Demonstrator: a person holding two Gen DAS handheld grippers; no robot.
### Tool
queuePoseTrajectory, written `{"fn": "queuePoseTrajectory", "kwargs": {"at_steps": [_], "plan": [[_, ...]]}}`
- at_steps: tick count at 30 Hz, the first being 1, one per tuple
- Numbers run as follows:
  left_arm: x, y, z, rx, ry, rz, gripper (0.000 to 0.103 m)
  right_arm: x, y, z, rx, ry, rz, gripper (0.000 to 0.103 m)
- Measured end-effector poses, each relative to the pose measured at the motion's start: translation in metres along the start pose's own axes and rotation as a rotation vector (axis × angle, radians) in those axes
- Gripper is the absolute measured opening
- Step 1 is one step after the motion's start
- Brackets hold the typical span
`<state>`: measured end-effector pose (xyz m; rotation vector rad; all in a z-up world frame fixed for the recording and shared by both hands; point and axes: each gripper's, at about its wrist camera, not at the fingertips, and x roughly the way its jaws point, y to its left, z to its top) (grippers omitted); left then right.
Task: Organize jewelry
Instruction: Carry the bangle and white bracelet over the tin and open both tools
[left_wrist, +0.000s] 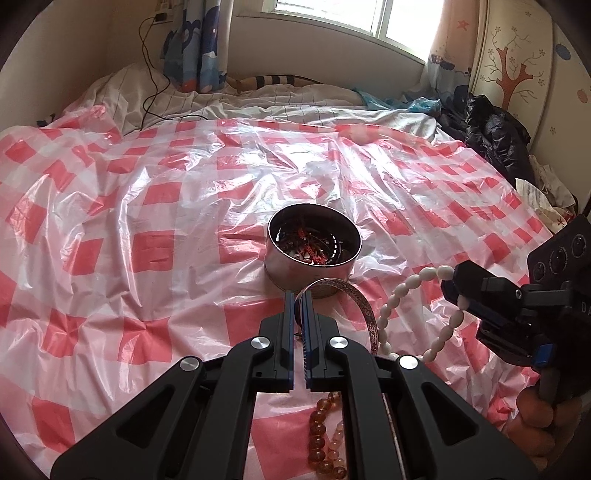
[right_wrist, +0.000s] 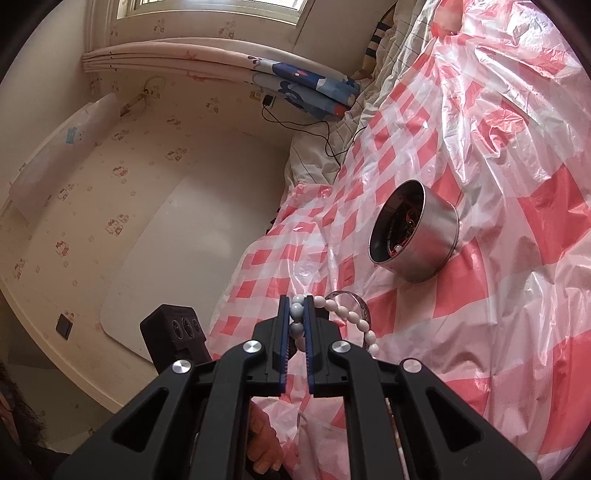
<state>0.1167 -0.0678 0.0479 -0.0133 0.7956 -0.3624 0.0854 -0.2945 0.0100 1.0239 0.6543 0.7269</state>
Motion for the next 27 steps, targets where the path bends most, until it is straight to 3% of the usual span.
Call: {"fn": "queuePoseTrajectory", "kwargs": {"at_steps": [9,16,18,20,22,25,27], "plan": [[0.005,0.006,0.032,-0.085,-0.079,-0.074,0.004,0.007,0.006,0.039,-0.012,-0.016,0.009,0.008],[0.037,0.017,0.061,-0.148,-0.094,-0.106,0.004,0.028,0.007,0.071,-0.057,0.004,-0.030,0.008],[0.051,0.016,0.067,-0.153,-0.082,-0.121,0.004,0.036,0.007,0.078,-0.078,0.005,-0.058,0.008],[0.074,0.009,0.073,-0.116,0.002,-0.121,0.005,0.046,0.009,0.084,-0.125,0.008,-0.122,0.008],[0.094,0.008,0.072,-0.098,0.067,-0.054,0.005,0.060,0.007,0.086,-0.169,0.025,-0.222,0.009],[0.086,0.024,0.071,-0.175,0.044,-0.038,0.008,0.082,-0.004,0.088,-0.184,0.073,-0.290,0.011],[0.068,0.030,0.075,-0.171,-0.016,-0.006,0.017,0.089,-0.009,0.086,-0.173,0.094,-0.295,0.011]]}}
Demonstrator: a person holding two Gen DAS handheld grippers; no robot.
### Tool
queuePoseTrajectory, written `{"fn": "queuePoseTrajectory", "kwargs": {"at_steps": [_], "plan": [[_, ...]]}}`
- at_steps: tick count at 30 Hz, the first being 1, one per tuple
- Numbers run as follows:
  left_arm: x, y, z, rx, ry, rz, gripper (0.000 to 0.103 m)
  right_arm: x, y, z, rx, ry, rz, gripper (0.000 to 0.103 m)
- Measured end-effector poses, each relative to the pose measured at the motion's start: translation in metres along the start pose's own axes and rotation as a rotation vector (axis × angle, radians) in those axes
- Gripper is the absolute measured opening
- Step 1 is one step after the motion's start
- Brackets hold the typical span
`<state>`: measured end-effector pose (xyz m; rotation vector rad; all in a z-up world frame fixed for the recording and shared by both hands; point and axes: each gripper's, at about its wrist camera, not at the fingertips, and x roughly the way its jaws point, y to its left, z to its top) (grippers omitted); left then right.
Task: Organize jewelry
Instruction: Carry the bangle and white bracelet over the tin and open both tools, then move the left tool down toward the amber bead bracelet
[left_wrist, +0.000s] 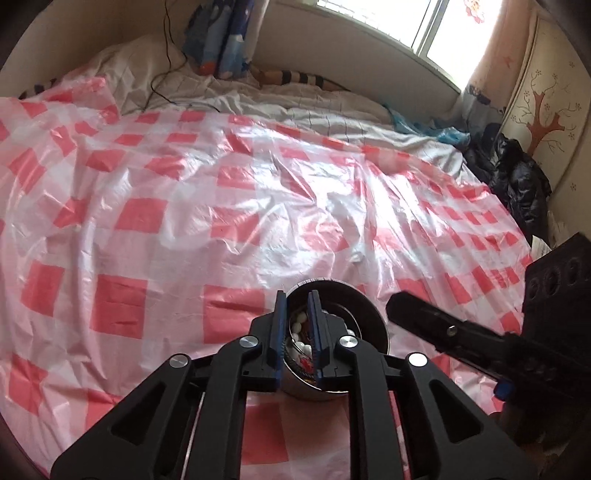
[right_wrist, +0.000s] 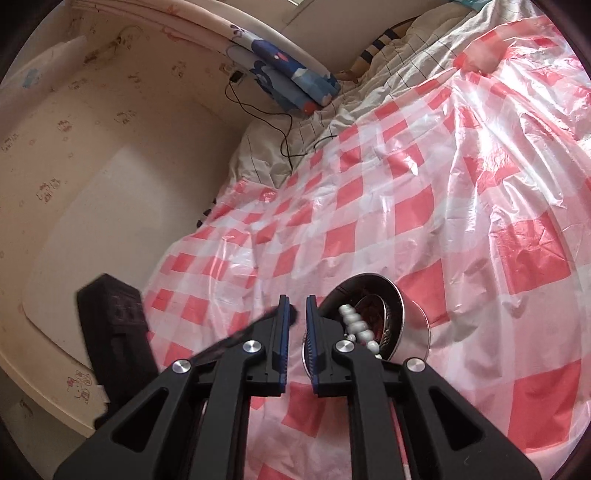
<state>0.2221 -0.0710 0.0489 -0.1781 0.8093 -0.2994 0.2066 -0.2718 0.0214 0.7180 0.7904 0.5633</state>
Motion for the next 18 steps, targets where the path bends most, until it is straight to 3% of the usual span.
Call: {"fn": "queuePoseTrajectory", "kwargs": {"at_steps": [2,3,5,7,9,13,15,18], "plan": [[-0.014,0.007,0.001,-0.018,-0.032,0.004,0.027,-0.002,0.000,-0.002,-0.010,-0.003,-0.014,0.013],[-0.019,0.010,0.000,-0.029,-0.034,0.000,0.030,-0.005,0.001,-0.003,-0.014,-0.010,-0.025,0.018],[-0.024,0.013,-0.006,-0.029,-0.022,0.000,0.031,-0.014,0.000,-0.003,-0.003,-0.029,-0.031,0.026],[-0.027,0.013,-0.018,-0.010,0.009,0.000,0.031,-0.026,0.000,-0.007,0.005,-0.036,-0.061,0.028],[-0.032,0.011,-0.035,0.008,0.044,-0.014,0.033,-0.037,0.000,-0.015,0.005,-0.034,-0.102,0.039],[-0.039,0.000,-0.076,0.080,0.140,-0.044,0.036,-0.062,-0.002,-0.045,0.016,-0.015,-0.145,0.040],[-0.040,-0.009,-0.094,0.131,0.178,-0.046,0.038,-0.073,-0.004,-0.064,0.029,-0.008,-0.158,0.047],[-0.042,-0.014,-0.118,0.175,0.222,-0.041,0.040,-0.085,-0.004,-0.094,0.035,0.014,-0.173,0.049]]}}
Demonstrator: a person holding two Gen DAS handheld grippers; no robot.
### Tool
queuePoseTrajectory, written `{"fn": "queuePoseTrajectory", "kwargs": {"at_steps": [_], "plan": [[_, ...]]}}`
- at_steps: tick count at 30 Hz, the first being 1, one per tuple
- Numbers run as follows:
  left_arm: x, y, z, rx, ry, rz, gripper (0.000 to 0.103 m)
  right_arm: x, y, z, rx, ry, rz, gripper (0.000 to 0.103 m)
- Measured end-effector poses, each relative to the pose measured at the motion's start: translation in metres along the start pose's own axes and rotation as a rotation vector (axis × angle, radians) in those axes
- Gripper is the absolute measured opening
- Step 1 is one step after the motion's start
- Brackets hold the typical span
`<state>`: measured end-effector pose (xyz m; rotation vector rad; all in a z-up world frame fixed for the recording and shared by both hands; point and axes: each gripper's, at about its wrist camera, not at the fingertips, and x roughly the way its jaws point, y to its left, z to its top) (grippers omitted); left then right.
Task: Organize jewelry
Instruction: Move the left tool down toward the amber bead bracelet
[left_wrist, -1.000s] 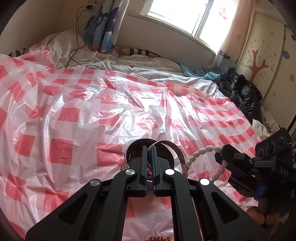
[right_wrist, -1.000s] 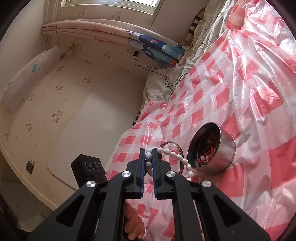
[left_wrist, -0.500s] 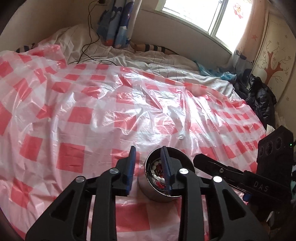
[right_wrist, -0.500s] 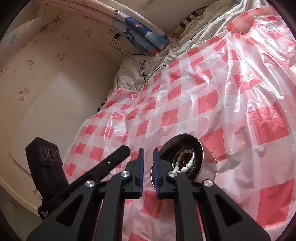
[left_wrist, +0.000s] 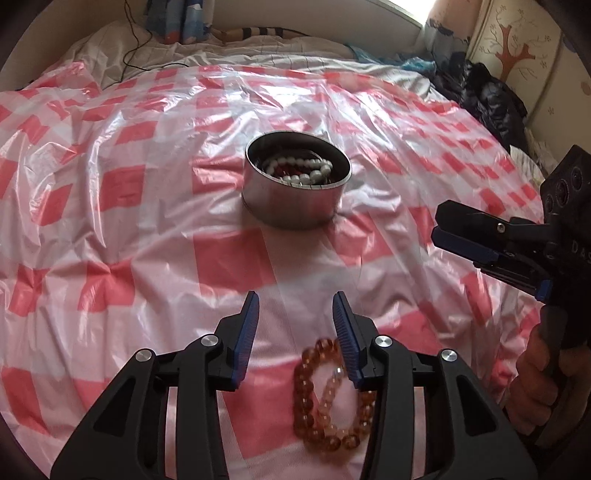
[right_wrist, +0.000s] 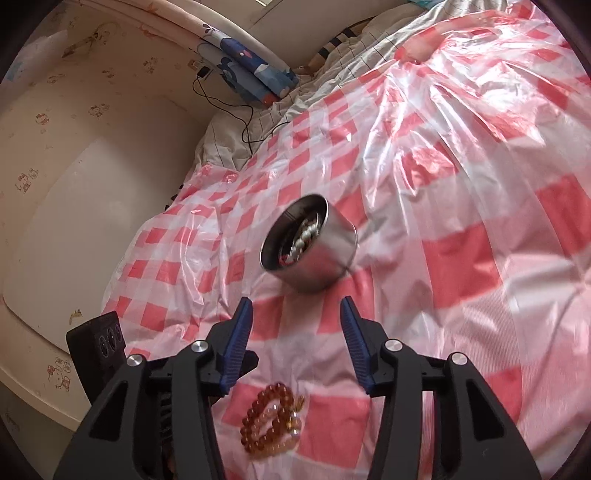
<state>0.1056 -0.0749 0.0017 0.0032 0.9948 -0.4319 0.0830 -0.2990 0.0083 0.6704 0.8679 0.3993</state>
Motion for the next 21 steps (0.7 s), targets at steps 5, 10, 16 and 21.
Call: {"fn": "queuePoseTrajectory", "kwargs": {"at_steps": [5,10,16,21], "plan": [[0.014,-0.010,-0.023,0.080,0.053,0.055,0.041,-0.001,0.018,-0.044,-0.125,0.045,-0.137,0.052],[0.009,-0.016,-0.032,0.161,0.039,0.085,0.041,0.009,0.051,-0.069,-0.370,0.038,-0.314,0.062],[0.000,-0.019,-0.038,0.240,0.021,0.092,0.011,0.030,0.062,-0.088,-0.515,0.076,-0.418,0.069],[-0.010,0.022,-0.024,0.060,-0.034,0.162,0.011,0.039,0.063,-0.093,-0.572,0.088,-0.475,0.073]]}}
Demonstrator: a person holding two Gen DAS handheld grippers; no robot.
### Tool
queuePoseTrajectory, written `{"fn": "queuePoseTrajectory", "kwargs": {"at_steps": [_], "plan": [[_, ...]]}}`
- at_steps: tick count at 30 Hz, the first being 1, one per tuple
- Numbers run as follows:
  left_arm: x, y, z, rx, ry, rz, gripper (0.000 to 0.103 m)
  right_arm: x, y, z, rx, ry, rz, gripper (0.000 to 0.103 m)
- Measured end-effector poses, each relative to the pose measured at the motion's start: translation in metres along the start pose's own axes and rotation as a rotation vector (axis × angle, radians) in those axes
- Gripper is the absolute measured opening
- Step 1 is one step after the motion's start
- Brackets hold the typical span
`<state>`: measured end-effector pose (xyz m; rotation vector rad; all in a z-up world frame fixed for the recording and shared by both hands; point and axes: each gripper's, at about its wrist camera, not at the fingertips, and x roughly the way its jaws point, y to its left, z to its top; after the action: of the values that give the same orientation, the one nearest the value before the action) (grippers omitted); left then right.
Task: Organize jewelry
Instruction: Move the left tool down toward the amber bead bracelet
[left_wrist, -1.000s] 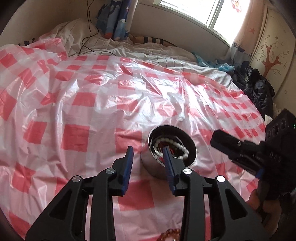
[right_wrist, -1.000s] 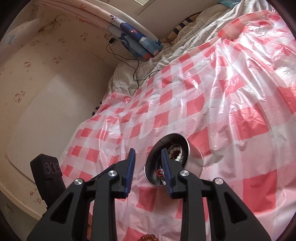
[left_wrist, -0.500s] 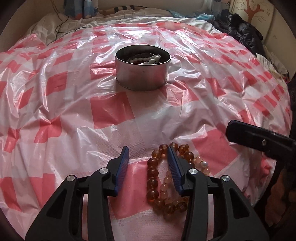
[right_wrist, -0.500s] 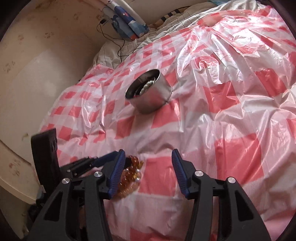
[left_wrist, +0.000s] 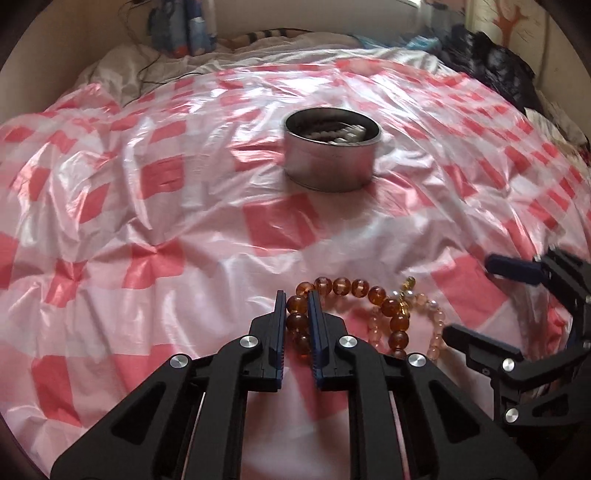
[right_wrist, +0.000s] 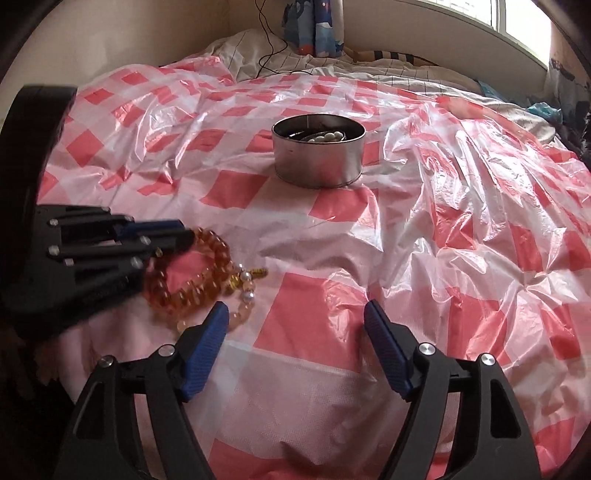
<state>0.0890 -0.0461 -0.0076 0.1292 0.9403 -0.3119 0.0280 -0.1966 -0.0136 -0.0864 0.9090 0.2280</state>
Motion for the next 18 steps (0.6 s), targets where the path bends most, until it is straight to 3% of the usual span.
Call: {"fn": "queuePoseTrajectory", "kwargs": {"at_steps": [3,9,14,16,18], "plan": [[-0.002,0.019,0.003,-0.085,-0.013,-0.009,0.011,0.000,0.006,0.001,-0.025,-0.013,0.019,0.073],[0.004,0.017,-0.001,-0.068,0.019,-0.011,0.011,-0.002,0.009,0.012,0.006,-0.067,0.121,0.073],[0.005,0.026,-0.001,-0.108,0.012,-0.014,0.011,0.018,0.017,0.023,-0.015,-0.030,0.118,0.073],[0.008,0.030,-0.002,-0.120,0.017,-0.018,0.011,0.025,0.026,0.024,-0.066,-0.011,0.088,0.068],[0.010,0.031,-0.003,-0.119,0.020,-0.020,0.011,0.027,0.033,0.022,-0.120,-0.003,0.040,0.047]]}}
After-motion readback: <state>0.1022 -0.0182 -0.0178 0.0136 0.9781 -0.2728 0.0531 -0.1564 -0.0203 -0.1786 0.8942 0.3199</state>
